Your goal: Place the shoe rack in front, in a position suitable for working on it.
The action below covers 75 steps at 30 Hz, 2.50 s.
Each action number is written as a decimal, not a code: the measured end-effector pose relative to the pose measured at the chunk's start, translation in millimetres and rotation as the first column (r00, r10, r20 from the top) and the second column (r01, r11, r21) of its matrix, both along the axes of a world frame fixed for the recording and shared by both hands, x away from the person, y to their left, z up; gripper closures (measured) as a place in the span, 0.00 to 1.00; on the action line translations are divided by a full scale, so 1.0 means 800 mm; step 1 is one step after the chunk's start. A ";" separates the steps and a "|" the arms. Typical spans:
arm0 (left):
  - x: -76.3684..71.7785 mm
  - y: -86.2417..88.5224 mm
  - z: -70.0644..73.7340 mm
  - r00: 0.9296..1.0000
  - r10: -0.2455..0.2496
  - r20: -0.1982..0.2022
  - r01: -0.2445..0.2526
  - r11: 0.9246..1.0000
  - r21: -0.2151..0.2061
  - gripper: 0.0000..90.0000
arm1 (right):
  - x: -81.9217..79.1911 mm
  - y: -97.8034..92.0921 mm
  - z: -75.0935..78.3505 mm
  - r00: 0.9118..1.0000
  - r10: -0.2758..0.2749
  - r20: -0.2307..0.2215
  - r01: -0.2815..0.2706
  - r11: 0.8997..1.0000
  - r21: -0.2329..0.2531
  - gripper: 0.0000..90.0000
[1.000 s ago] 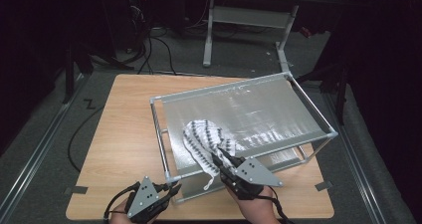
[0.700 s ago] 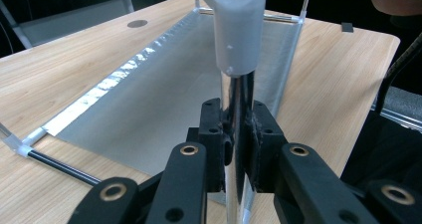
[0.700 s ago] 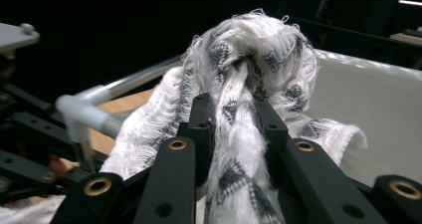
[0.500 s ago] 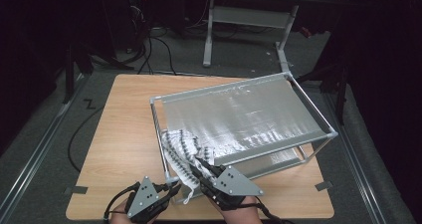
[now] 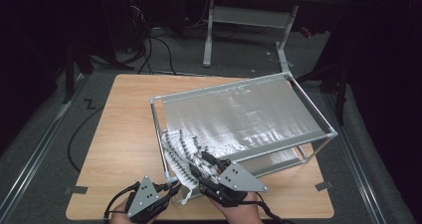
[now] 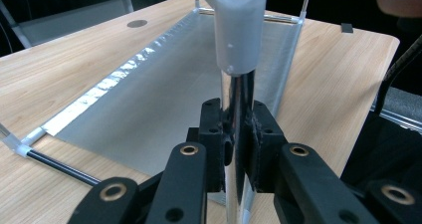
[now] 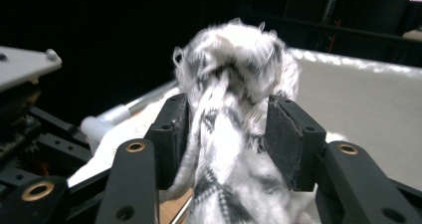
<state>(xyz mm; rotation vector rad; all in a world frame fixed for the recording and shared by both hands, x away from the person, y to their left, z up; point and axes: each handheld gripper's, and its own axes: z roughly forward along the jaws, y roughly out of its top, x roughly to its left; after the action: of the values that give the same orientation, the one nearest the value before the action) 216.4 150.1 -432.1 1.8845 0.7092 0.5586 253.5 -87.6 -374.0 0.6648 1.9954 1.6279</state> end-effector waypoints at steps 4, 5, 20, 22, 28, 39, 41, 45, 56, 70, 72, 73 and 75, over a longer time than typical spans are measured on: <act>0.000 0.000 0.000 1.000 0.002 0.000 -0.002 1.000 0.003 0.88 | 0.005 0.005 -0.005 0.999 0.018 -0.039 -0.018 1.000 -0.001 0.64; 0.000 0.000 0.000 1.000 0.003 -0.001 -0.003 1.000 0.003 0.88 | 0.007 0.005 -0.004 0.998 0.030 -0.054 -0.030 1.000 0.000 0.68; 0.004 0.001 0.000 1.000 0.004 0.001 -0.004 1.000 0.004 0.88 | -0.011 -0.073 0.015 0.995 -0.067 0.079 0.069 0.997 -0.019 0.89; 0.006 0.002 0.000 1.000 0.006 0.000 -0.006 1.000 0.003 0.88 | -0.011 -0.104 0.012 0.989 -0.121 0.082 0.124 0.991 -0.040 0.89; 0.009 0.003 0.001 1.000 0.004 -0.003 -0.004 1.000 0.002 0.88 | -0.005 -0.181 -0.023 0.966 -0.259 0.015 0.259 0.961 -0.095 0.89; 0.018 0.002 0.001 1.000 0.004 -0.004 -0.004 1.000 0.005 0.88 | 0.034 -0.204 -0.099 0.925 -0.360 -0.118 0.316 0.905 -0.284 0.89; 0.019 0.002 0.001 1.000 0.004 -0.004 -0.004 1.000 0.004 0.88 | 0.045 -0.204 -0.115 0.914 -0.378 -0.145 0.317 0.891 -0.325 0.89; 0.019 0.002 0.001 1.000 0.004 -0.003 -0.004 1.000 0.007 0.88 | 0.060 -0.204 -0.135 0.898 -0.404 -0.175 0.323 0.875 -0.360 0.88; 0.019 0.004 0.002 1.000 0.016 -0.003 -0.016 1.000 0.010 0.88 | 0.076 -0.196 -0.161 0.878 -0.412 -0.243 0.285 0.859 -0.425 0.56; 0.022 0.034 0.002 0.995 0.095 -0.008 -0.095 0.995 0.008 0.88 | 0.081 -0.177 -0.163 0.896 -0.376 -0.237 0.241 0.860 -0.450 0.84; 0.022 0.041 0.002 0.994 0.112 -0.010 -0.112 0.994 0.008 0.88 | 0.083 -0.171 -0.163 0.903 -0.361 -0.234 0.228 0.862 -0.453 0.84; 0.021 0.044 0.002 0.992 0.123 -0.010 -0.123 0.992 0.008 0.88 | 0.084 -0.167 -0.163 0.906 -0.354 -0.234 0.220 0.863 -0.454 0.84; 0.021 0.053 0.002 0.989 0.144 -0.011 -0.144 0.989 0.008 0.88 | 0.085 -0.160 -0.163 0.912 -0.337 -0.232 0.204 0.866 -0.457 0.84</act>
<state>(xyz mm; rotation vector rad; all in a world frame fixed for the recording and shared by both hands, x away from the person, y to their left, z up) 233.6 192.5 -430.3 1.8545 0.8572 0.6431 321.8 -215.4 -504.2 1.0182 2.2460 0.9181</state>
